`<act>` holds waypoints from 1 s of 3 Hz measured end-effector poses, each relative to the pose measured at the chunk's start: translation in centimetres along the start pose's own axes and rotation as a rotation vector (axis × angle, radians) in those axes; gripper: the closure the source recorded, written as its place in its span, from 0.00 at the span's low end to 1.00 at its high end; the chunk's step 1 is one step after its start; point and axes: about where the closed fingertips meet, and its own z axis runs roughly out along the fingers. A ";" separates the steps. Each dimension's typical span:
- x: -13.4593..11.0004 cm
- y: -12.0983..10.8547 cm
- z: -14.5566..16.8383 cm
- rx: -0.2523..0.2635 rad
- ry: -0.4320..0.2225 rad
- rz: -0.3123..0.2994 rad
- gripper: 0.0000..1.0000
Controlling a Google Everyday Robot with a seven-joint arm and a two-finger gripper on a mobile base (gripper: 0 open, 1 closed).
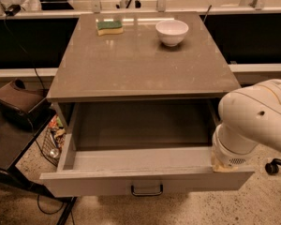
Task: Open top drawer
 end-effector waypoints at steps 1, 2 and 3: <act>-2.2 -2.5 -1.5 0.031 0.031 -0.051 1.00; -4.3 -5.1 -2.0 0.049 0.038 -0.100 1.00; -4.6 -5.9 -0.4 0.027 -0.004 -0.106 1.00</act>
Offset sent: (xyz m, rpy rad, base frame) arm 0.0849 0.0659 0.0302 -0.0627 -0.0604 0.1560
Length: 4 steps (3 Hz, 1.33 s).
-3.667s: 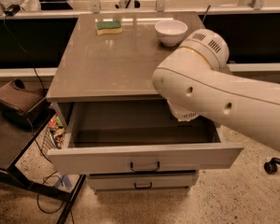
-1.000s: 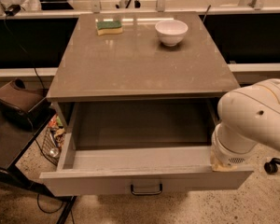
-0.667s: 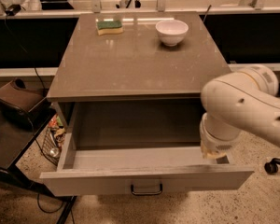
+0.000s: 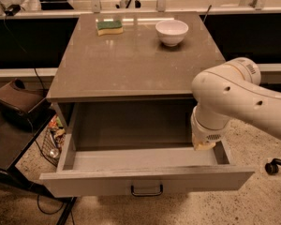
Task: Open top drawer
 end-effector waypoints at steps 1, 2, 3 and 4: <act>1.2 1.5 5.0 -0.078 -0.096 0.052 1.00; 2.5 3.6 7.3 -0.123 -0.144 0.101 1.00; 2.7 4.5 7.5 -0.136 -0.152 0.116 1.00; 2.2 9.1 6.3 -0.170 -0.143 0.156 1.00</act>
Offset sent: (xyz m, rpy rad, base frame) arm -0.0451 -0.0466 -0.1041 0.2138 0.1803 -0.1417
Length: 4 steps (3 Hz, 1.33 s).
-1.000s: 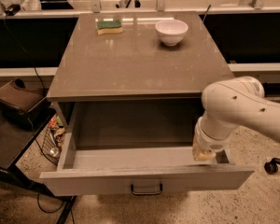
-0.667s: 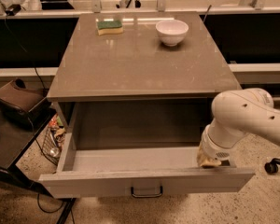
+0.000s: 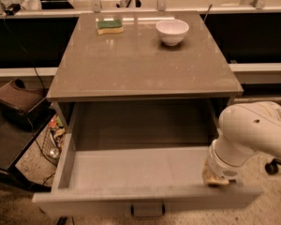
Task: Open top drawer
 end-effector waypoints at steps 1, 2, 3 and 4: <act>0.0 -0.3 0.0 0.000 0.000 0.000 1.00; 0.0 -0.2 -0.1 0.001 0.001 0.000 0.82; 0.0 -0.1 -0.1 0.001 0.003 -0.001 0.59; 0.0 -0.1 -0.2 0.002 0.004 -0.001 0.36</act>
Offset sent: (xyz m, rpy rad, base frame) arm 0.0026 -0.0001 0.0000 0.0000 0.0002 -0.0002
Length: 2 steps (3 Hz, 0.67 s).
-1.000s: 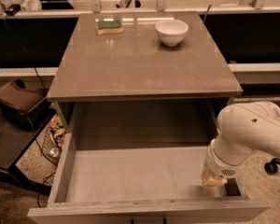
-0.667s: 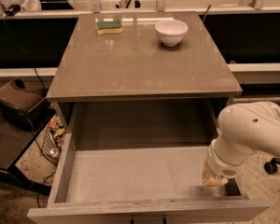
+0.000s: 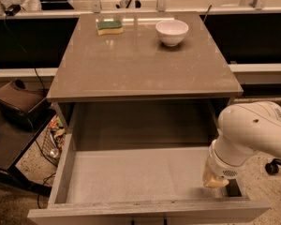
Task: Open top drawer
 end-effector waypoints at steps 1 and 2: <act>0.0 0.1 -0.1 0.001 0.001 0.000 0.12; 0.0 0.1 -0.1 0.001 0.003 -0.001 0.00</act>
Offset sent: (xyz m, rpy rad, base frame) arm -0.0005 -0.0001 0.0005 -0.0012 -0.0006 0.0004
